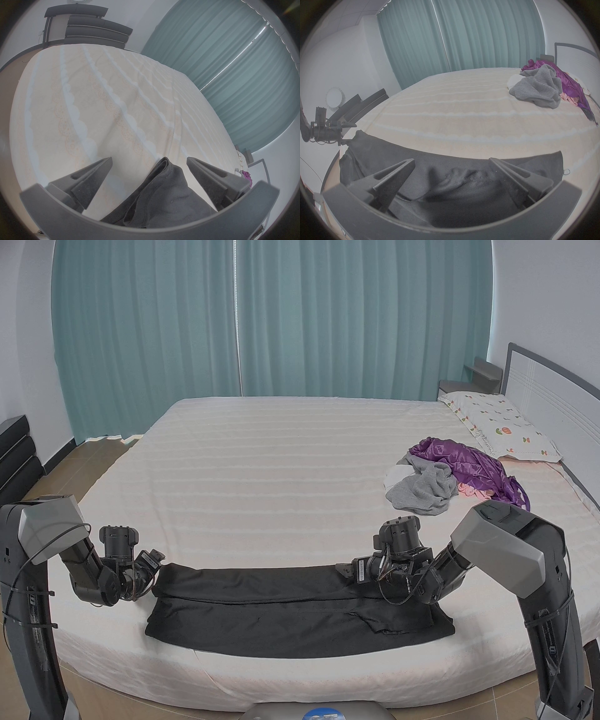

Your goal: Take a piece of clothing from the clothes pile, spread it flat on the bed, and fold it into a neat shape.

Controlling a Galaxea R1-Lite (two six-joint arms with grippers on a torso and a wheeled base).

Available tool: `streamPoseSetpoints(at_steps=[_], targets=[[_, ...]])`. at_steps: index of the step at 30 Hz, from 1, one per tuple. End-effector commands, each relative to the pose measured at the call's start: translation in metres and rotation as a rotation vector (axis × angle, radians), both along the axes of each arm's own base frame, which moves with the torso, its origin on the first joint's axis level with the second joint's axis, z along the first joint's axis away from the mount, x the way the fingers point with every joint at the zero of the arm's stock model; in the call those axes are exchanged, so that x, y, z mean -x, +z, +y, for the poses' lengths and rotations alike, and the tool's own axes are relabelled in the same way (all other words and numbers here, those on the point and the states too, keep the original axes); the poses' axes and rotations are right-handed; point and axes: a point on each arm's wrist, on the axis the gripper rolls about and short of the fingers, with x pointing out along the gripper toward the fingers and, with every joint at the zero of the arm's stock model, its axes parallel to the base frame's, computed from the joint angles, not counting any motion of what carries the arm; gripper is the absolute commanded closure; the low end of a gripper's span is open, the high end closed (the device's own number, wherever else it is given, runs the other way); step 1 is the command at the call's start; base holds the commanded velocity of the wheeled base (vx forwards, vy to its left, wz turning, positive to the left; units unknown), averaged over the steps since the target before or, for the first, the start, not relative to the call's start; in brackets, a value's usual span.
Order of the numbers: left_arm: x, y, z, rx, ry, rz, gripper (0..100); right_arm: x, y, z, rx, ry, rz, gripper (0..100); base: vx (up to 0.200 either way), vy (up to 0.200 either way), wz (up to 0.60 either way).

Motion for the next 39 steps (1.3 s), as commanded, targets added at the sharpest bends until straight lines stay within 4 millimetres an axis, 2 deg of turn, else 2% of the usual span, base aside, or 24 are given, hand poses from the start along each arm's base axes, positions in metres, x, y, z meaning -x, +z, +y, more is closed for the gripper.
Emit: streamPoseSetpoints(at_steps=[1, 8, 17, 24, 25, 30, 35, 39], targets=[[0.0, 0.0, 0.0, 0.0, -0.001, -0.001, 0, -0.004, -0.007, 0.001, 0.01, 0.003, 0.003, 100, 0.0, 0.0, 0.0], [0.0, 0.0, 0.0, 0.001, 0.0, -0.001, 0, -0.005, -0.007, 0.002, 0.036, -0.004, 0.027, 100, 0.0, 0.0, 0.0], [0.0, -0.001, 0.0, -0.001, -0.002, 0.001, 0, -0.012, -0.002, 0.011, 0.039, -0.009, -0.037, 100, 0.0, 0.0, 0.0], [0.0, -0.001, 0.0, -0.001, -0.002, 0.001, 0, -0.011, -0.008, 0.014, 0.046, -0.006, -0.03, 100, 0.0, 0.0, 0.0], [0.0, -0.001, 0.0, -0.001, -0.002, 0.001, 0, -0.011, -0.008, 0.014, 0.047, -0.008, -0.031, 0, 0.0, 0.0, 0.0], [0.0, -0.001, 0.0, -0.001, -0.002, 0.001, 0, -0.012, -0.002, 0.014, 0.032, -0.021, -0.041, 0, 0.0, 0.0, 0.0], [0.001, 0.001, 0.0, 0.008, -0.012, 0.0, 0, -0.016, 0.024, 0.007, -0.072, -0.088, -0.074, 0, 0.0, 0.0, 0.0], [0.01, 0.011, 0.0, 0.049, -0.062, -0.004, 0, -0.007, 0.05, -0.018, -0.189, -0.207, -0.029, 0, 0.0, 0.0, 0.0]])
